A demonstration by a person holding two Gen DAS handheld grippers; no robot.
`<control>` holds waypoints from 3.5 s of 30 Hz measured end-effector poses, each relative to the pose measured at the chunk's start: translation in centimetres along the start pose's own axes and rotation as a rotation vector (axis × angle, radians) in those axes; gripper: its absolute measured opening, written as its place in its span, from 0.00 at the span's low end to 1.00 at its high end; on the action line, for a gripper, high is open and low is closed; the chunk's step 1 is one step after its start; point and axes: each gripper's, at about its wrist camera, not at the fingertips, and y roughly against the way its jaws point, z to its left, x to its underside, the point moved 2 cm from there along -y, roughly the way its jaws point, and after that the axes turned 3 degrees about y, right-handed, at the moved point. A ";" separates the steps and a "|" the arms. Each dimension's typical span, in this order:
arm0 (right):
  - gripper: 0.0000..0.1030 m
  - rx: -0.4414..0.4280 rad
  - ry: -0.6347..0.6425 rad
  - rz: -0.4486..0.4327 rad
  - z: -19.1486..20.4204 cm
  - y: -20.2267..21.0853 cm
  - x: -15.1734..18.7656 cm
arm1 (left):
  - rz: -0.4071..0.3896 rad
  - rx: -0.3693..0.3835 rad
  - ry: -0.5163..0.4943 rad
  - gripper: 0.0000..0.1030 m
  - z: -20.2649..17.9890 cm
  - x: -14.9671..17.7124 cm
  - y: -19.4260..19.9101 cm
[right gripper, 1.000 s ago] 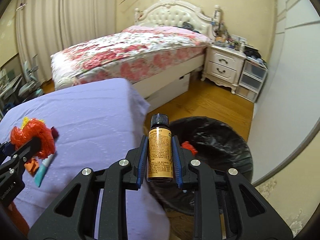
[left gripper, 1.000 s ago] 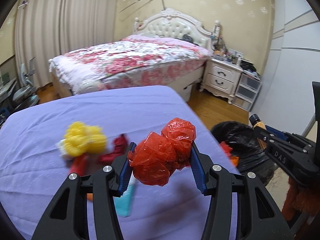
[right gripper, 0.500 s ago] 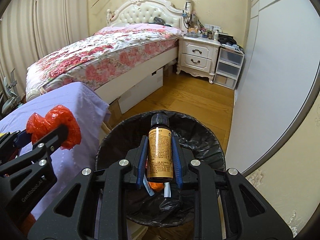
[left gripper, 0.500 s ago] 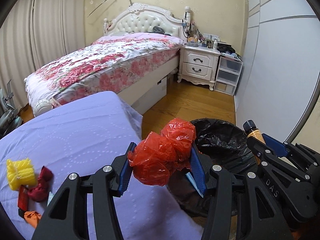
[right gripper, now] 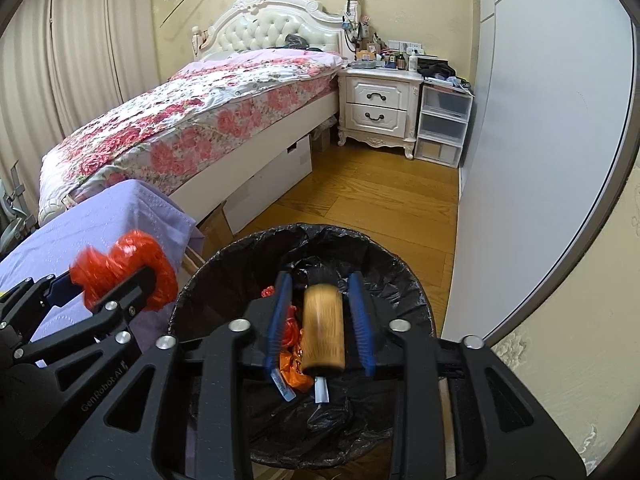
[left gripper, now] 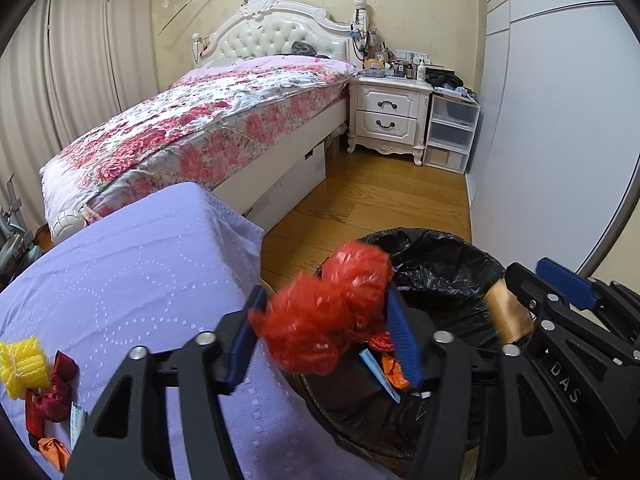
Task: Collect trash
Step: 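Open the right gripper to drop the amber bottle while the left drops the red bag, then move both open grippers back over the remaining items on the bed, then grasp the dark red ribbon with the right gripper, then grasp the yellow mesh sponge with the left gripper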
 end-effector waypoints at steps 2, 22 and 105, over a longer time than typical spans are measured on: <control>0.36 0.010 -0.001 -0.004 -0.2 0.1 0.0 | -0.007 -0.004 0.015 0.69 0.2 -0.1 0.1; 0.45 -0.051 0.049 0.009 3.5 2.1 1.2 | -0.037 -0.130 0.071 0.74 6.3 1.9 5.2; 0.20 -0.375 0.283 0.102 21.1 2.8 3.0 | -0.007 -0.367 0.259 0.39 22.5 6.9 8.7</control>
